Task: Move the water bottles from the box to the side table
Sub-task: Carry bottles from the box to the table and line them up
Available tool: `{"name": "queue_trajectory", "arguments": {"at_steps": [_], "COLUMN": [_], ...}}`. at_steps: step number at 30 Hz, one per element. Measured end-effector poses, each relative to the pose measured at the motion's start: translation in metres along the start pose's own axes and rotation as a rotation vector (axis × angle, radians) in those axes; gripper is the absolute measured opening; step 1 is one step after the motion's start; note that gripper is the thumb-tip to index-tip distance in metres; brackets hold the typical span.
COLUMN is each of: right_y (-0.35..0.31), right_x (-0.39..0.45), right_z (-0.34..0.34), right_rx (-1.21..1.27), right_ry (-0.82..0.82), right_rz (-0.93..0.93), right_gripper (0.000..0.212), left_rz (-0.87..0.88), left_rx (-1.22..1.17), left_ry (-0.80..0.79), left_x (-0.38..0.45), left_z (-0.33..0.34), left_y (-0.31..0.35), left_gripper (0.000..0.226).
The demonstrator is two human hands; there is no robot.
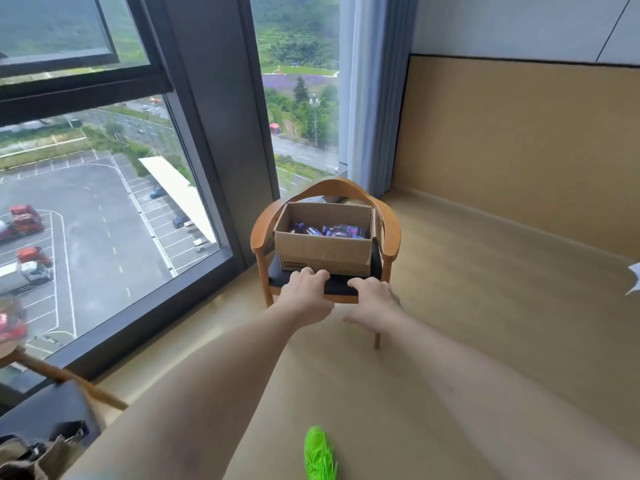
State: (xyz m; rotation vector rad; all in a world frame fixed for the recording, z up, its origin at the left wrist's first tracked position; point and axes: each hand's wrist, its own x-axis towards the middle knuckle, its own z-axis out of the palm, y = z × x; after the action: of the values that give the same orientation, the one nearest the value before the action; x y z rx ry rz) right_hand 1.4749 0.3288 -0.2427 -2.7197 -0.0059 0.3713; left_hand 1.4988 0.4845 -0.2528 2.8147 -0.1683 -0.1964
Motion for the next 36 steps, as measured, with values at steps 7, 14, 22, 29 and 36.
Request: {"name": "queue_trajectory", "arguments": {"at_steps": [7, 14, 22, 29, 36], "right_y": [-0.011, -0.010, 0.006, 0.026, 0.045], "right_x": [0.152, 0.266, 0.412, 0.530, 0.606], "right_z": [-0.040, -0.050, -0.037, -0.014, 0.011], "right_rx": [0.042, 0.068, 0.050, 0.030, 0.024], "right_ry": [0.025, -0.030, -0.121, -0.299, -0.429], "right_rz": [0.083, 0.116, 0.120, 0.146, 0.212], "right_gripper": [0.075, 0.075, 0.077, 0.074, 0.073], "left_rz": [-0.023, -0.059, -0.107, -0.265, -0.404], "left_rx": [-0.035, -0.048, -0.055, -0.146, -0.146], "left_ry": [-0.053, -0.112, -0.160, -0.277, -0.378], "left_x": [0.160, 0.284, 0.411, 0.507, 0.570], "left_z": [-0.025, -0.032, -0.005, 0.029, 0.060], "left_y": [-0.026, -0.050, -0.078, -0.100, -0.118], "left_gripper": [0.055, 0.041, 0.055, 0.063, 0.068]}}
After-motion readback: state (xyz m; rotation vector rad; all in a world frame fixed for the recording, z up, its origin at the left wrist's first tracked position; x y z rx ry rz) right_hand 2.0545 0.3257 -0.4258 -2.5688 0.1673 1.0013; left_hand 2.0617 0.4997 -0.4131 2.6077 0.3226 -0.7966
